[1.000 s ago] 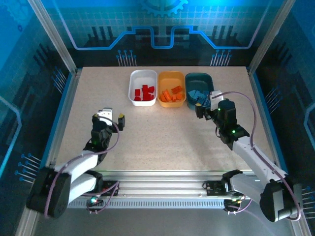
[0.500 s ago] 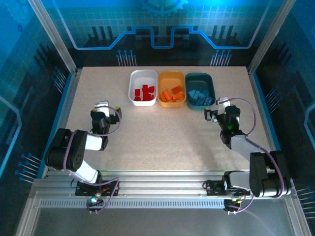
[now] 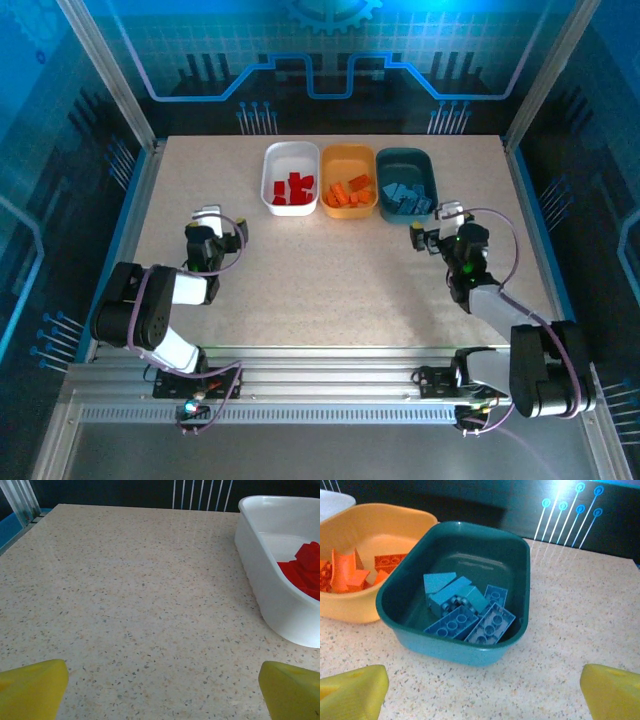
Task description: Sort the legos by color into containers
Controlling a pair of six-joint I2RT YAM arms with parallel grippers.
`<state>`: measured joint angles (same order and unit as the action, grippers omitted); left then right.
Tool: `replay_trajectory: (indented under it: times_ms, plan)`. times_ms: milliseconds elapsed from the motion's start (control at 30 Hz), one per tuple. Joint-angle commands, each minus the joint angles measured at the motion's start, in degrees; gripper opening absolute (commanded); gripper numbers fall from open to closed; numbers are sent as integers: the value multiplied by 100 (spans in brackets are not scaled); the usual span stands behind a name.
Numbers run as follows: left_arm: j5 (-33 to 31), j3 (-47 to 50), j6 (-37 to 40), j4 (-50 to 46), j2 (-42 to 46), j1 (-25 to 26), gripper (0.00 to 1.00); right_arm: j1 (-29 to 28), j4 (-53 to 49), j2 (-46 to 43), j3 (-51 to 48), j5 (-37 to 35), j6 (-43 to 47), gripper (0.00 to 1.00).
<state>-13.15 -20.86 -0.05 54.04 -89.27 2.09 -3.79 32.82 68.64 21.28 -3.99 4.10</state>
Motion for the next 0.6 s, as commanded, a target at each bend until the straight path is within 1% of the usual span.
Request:
replay_trajectory:
  times_ms: [0, 33, 67, 200, 233, 267, 300, 400, 467, 500, 533, 567]
  plan:
    - [243, -71, 5, -42, 53, -24, 99, -167, 352, 221, -161, 22, 45, 100]
    - [242, -76, 1, -51, 54, -24, 99, -218, 588, 393, -162, -9, 119, 100]
    - [246, -76, -3, -51, 58, -24, 99, -263, 561, 547, -37, -19, 190, 100]
    - [259, -77, -6, -55, 59, -33, 99, -325, -605, 1207, 932, 477, 405, 100]
    - [259, -76, -3, -60, 58, -33, 99, -370, -679, 1362, 1067, 593, 439, 100]
    - [259, -75, -3, -56, 59, -33, 99, -413, -334, 1494, 988, 654, 492, 100]
    - [259, -76, -2, -60, 54, -33, 99, -461, -441, 1431, 984, 409, 442, 100]
    - [261, -75, 5, -47, 55, -33, 99, -318, 993, 1161, 56, 109, 124, 100]
    - [267, -76, 3, -49, 59, -40, 99, -21, 2063, 1518, -320, 72, -278, 100]
    - [262, -76, 5, -52, 51, -33, 99, 56, 2174, 1731, -239, 29, -375, 100]
    - [264, -75, 5, -51, 59, -33, 99, 64, 1336, 1712, 109, -38, -419, 100]
    - [268, -72, 5, -49, 59, -32, 99, 52, 918, 1762, 433, 137, -365, 100]
